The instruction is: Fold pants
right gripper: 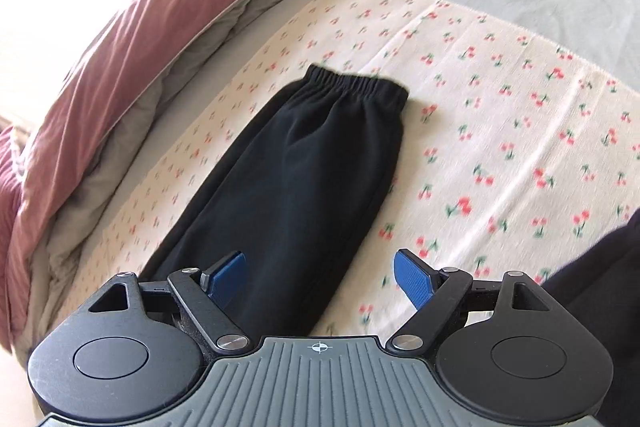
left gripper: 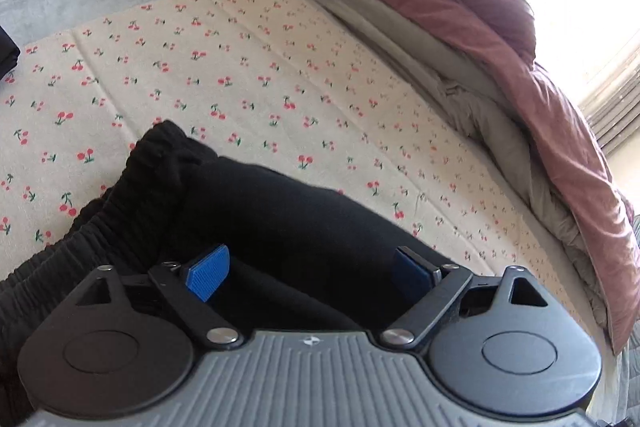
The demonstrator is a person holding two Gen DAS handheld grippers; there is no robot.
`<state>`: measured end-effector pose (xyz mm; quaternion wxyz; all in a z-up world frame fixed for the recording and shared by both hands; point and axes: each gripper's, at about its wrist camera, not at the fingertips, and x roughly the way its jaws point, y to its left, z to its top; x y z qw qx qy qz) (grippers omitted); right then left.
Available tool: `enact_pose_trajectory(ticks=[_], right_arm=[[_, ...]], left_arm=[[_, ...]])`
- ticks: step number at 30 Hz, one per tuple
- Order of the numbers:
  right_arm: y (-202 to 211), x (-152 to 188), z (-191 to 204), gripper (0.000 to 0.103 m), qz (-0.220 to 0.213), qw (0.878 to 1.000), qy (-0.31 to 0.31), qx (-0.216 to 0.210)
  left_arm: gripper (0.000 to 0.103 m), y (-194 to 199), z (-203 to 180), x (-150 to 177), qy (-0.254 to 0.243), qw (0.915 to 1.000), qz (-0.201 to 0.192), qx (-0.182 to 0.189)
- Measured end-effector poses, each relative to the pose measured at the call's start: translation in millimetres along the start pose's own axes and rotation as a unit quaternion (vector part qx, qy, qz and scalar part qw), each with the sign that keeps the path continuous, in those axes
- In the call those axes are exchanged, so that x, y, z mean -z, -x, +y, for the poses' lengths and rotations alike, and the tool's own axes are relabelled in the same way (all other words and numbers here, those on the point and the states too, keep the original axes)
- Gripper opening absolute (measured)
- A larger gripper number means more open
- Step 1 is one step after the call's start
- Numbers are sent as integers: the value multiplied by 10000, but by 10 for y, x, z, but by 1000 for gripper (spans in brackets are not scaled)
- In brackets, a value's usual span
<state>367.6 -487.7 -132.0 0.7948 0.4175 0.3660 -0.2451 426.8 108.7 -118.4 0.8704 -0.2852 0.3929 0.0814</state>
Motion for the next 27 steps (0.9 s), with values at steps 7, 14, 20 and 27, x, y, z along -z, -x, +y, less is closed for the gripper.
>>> enact_pose_trajectory(ticks=[7,14,20,27], right_arm=[[-560,-819,207,82,22,9966,-741,-357],[-1469,-1225,583,85,662,9898,-460,1178],[-1764,-1229,845,93,338,9794,-363,1957],[-1357,-1108,714,8,100,9911,-146,1319]], left_arm=[[84,-230,118,-105,515,9980,350,-80],[84,-320,217,-234,678,9969,401,-72],[86,-433,201,-269,576,9974,429,-110],[86,-513,251,-269,401,9977,545,-56]])
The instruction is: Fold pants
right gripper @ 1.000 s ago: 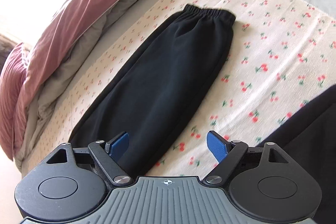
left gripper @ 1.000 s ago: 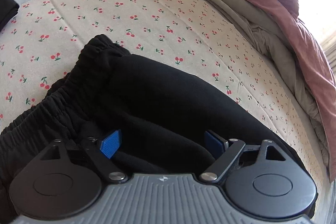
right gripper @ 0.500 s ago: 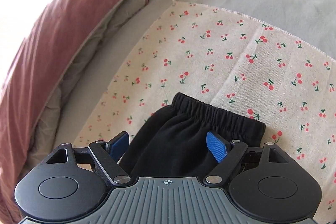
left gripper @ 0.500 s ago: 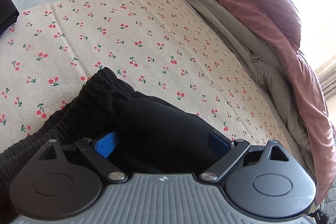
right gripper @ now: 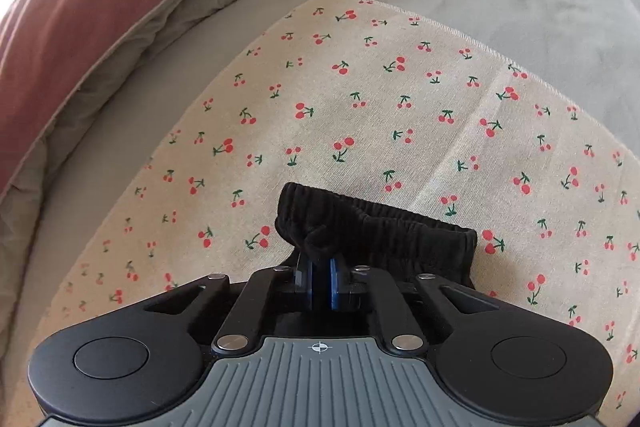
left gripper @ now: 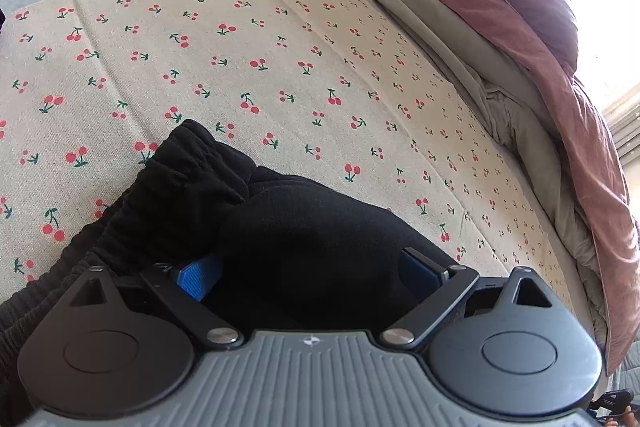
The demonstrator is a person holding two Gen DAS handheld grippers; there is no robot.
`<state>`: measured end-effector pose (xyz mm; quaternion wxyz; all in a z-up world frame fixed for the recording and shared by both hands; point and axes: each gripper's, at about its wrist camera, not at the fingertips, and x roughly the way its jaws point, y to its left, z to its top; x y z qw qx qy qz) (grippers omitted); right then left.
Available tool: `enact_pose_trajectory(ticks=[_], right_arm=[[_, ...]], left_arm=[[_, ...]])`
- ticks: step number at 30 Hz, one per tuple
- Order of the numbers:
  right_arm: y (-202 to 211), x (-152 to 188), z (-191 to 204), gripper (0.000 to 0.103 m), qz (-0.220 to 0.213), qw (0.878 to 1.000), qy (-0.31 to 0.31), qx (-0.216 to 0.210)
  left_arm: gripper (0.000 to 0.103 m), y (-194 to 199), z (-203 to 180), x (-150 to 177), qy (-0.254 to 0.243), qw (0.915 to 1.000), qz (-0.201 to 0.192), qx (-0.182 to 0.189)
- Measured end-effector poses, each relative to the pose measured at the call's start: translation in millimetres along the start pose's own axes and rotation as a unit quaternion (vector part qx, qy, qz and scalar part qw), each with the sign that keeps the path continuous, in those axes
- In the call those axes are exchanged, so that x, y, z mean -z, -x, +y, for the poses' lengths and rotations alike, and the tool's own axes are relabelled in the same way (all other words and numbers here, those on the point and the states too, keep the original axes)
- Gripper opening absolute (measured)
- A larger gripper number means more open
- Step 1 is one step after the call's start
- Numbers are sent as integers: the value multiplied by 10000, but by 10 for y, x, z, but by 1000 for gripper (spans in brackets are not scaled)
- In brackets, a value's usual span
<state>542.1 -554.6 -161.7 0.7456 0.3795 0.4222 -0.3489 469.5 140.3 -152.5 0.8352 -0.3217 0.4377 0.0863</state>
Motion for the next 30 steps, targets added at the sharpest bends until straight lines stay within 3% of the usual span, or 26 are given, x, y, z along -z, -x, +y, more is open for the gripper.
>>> enact_pose_trajectory(ticks=[2,5,9,11,14,16,18,20,24,25,26,27,30], right_arm=[[248,-37,-230,7,-191,9981,-118,-577],[726,-36,-588,7,-539,9853,-258,-1598],[1477,318,-1333,7,-1044,9486,-25,-2987],[1609,516,-1775,7,-884,9519,17,-2934],[1523,761,-2478,8,-455,9580,-343,-2810],[1373,906,-2815,8,-196,9616,-585,-2675],[1230,1064,-3004,8,97,9670,-678,-2452],[1181,1163,-3050,8,75,9681,-652,-2420],[1171,1245,-2994,8,-55,9689,-638,-2391],[1126,1245,-3027,9,6,9702,-638,-2339],[1103,1228,-3013,9,54,9709,-646,-2303],[1080,1210,-3022,9,103,9713,-668,-2281],[1082,1168,-2972,9,231,9733,-744,-2161]], left_arm=[[86,3,60,-32,182,9997,23,138],[85,47,157,-63,490,9980,102,377],[81,139,274,-59,1059,9917,201,706],[81,137,339,-42,1410,9837,412,1034],[81,67,441,1,2044,9598,894,1703],[81,36,420,14,2172,9505,1116,1921],[81,26,346,0,1986,9554,1173,1846],[81,-11,295,-8,1849,9633,1093,1612],[80,-278,348,-5,2006,9594,1202,1578],[73,-273,376,6,2117,9579,1132,1574],[32,-243,383,12,2176,9609,1077,1331],[0,-244,383,9,2111,9650,1070,1128],[0,-304,437,9,2089,9650,980,1243]])
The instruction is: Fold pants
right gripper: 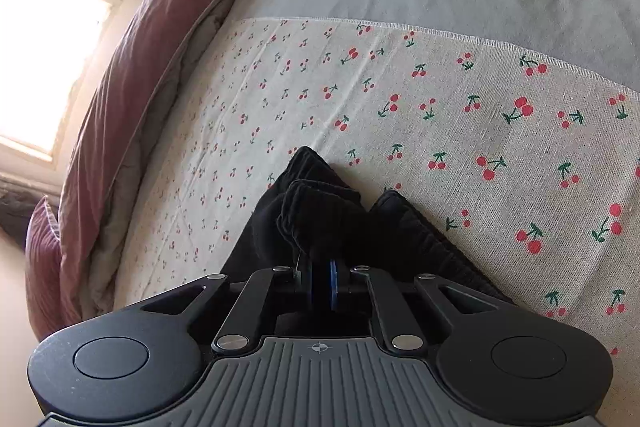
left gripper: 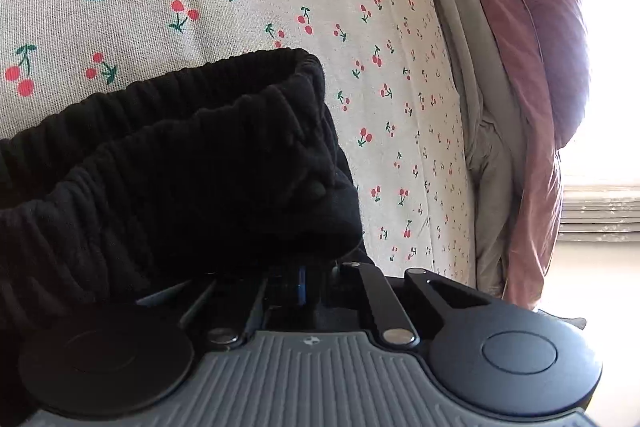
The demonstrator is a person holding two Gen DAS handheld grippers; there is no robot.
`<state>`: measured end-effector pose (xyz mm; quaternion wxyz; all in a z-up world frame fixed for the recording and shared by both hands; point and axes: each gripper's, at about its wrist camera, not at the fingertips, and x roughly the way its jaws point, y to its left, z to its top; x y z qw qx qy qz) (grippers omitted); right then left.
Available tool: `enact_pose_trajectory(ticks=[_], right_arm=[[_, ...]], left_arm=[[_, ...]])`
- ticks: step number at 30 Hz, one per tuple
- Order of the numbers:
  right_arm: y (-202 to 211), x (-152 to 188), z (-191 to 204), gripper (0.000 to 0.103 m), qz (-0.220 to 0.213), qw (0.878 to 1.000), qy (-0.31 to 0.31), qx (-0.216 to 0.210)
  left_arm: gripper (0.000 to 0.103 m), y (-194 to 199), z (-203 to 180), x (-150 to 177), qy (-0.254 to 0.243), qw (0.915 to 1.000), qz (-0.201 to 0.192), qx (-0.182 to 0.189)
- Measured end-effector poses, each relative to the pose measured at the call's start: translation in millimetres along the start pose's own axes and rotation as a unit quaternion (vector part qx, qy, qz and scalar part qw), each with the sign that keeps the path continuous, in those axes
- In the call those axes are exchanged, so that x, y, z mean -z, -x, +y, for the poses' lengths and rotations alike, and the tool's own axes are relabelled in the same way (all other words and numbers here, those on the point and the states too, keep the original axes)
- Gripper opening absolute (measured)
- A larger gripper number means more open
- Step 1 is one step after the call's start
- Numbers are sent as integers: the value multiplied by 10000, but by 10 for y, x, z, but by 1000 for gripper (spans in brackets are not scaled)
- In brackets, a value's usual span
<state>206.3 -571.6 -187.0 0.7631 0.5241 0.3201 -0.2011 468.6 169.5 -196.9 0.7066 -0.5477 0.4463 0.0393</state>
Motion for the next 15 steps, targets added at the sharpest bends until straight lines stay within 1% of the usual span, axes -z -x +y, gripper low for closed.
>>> enact_pose_trajectory(ticks=[3,4,5,6,7,8,9,10,11,12,13,15], right_arm=[[-32,-114,229,9,109,9994,58,315],[16,-159,400,8,71,9989,235,401],[121,-191,565,8,-44,9988,402,280],[277,-213,692,8,-181,9984,537,-58],[455,-217,792,8,-312,9961,637,-522],[672,-183,874,8,-466,9903,770,-1061],[837,-130,924,8,-599,9843,941,-1366],[976,-60,935,8,-705,9794,1141,-1512],[1088,24,887,8,-746,9768,1294,-1537],[1144,92,760,8,-698,9776,1280,-1517],[1156,160,546,8,-584,9807,1173,-1448],[1048,266,46,9,-318,9889,916,-1122]], left_arm=[[0,213,-119,94,-319,9989,-275,204],[0,400,-185,174,-495,9974,-403,349],[0,555,-223,234,-646,9958,-472,455],[0,794,-249,311,-879,9923,-513,710],[0,1034,-244,368,-1044,9878,-527,1032],[0,1271,-215,426,-1176,9835,-552,1262],[0,1486,-179,481,-1340,9803,-583,1330],[0,1699,-127,540,-1537,9787,-583,1227],[0,1861,-66,587,-1731,9781,-516,1035],[0,1956,-9,615,-1914,9769,-420,854],[0,2033,88,635,-2195,9738,-232,540],[0,2097,307,633,-2435,9699,54,67]])
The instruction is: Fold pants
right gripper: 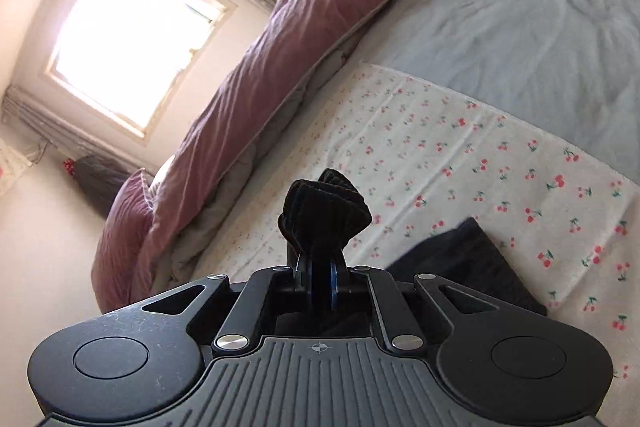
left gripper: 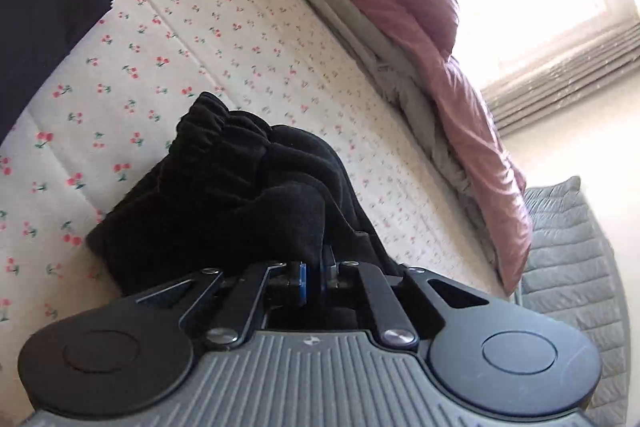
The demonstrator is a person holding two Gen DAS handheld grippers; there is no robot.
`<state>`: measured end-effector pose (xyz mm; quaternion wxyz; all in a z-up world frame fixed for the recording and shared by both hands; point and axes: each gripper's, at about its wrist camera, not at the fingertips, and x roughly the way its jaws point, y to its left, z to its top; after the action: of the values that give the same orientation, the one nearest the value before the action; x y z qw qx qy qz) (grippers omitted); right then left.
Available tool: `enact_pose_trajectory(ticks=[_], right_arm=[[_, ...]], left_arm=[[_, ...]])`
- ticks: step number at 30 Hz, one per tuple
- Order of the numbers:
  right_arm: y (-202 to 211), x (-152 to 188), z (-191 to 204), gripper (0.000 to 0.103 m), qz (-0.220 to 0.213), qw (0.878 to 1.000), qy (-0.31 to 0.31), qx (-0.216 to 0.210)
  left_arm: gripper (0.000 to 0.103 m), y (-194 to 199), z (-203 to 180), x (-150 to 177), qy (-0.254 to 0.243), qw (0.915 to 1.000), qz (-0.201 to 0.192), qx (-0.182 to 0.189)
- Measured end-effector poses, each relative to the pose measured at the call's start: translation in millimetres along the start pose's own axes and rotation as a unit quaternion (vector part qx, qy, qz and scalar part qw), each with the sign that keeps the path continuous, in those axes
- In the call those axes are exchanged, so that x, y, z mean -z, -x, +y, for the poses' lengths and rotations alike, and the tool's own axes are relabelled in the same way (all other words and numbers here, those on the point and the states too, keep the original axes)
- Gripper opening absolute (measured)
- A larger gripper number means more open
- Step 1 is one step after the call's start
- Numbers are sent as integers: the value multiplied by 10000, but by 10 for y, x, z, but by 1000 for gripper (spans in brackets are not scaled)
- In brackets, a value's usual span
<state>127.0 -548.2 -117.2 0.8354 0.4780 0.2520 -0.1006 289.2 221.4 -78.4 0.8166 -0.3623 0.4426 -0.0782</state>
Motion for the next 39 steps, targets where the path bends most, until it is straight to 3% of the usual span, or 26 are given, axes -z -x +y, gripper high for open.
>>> enact_pose_trajectory(ticks=[3,4,6,8,10,11,14,16,19,22,24,27,29,31,35,39], right_arm=[[-113,335,-832,10,626,9918,-967,549],[-83,473,-1055,6,600,9892,-1278,395],[104,675,-1247,9,302,9850,-1697,-73],[227,735,-1210,16,127,9870,-1603,-9],[310,709,-1079,32,45,9905,-1333,335],[351,676,-997,35,-28,9919,-1183,459],[449,589,-791,50,-185,9950,-887,409],[459,541,-707,67,-178,9955,-722,588],[332,524,-614,67,32,9938,-502,992],[263,565,-565,67,252,9909,-370,1269],[268,586,-549,67,310,9907,-307,1288],[253,559,-554,66,388,9887,-359,1400],[206,534,-553,67,398,9866,-432,1520],[182,522,-562,67,511,9868,-524,1447],[90,470,-509,66,705,9853,-496,1475],[159,360,-468,65,464,9866,-610,1442]], left_arm=[[0,27,336,200,-161,9955,612,-703],[0,103,455,272,-145,9951,650,-736],[7,254,560,384,-175,9961,476,-719],[21,407,605,429,-114,9974,159,-695],[25,621,616,478,-27,9983,-46,-577],[29,678,622,493,-24,9988,-121,-482],[49,779,592,509,-104,9986,-393,-324],[59,751,575,468,-32,9982,-446,-410],[60,569,601,324,212,9979,-276,-541],[61,484,482,253,106,9986,-245,-457],[72,417,392,188,46,9988,-136,-467],[78,219,335,67,128,9967,-55,-802],[79,11,370,21,364,9920,326,-1165],[78,-156,427,8,591,9882,561,-1298],[55,-180,432,67,544,9877,261,-1440],[30,4,430,150,340,9908,181,-1299]])
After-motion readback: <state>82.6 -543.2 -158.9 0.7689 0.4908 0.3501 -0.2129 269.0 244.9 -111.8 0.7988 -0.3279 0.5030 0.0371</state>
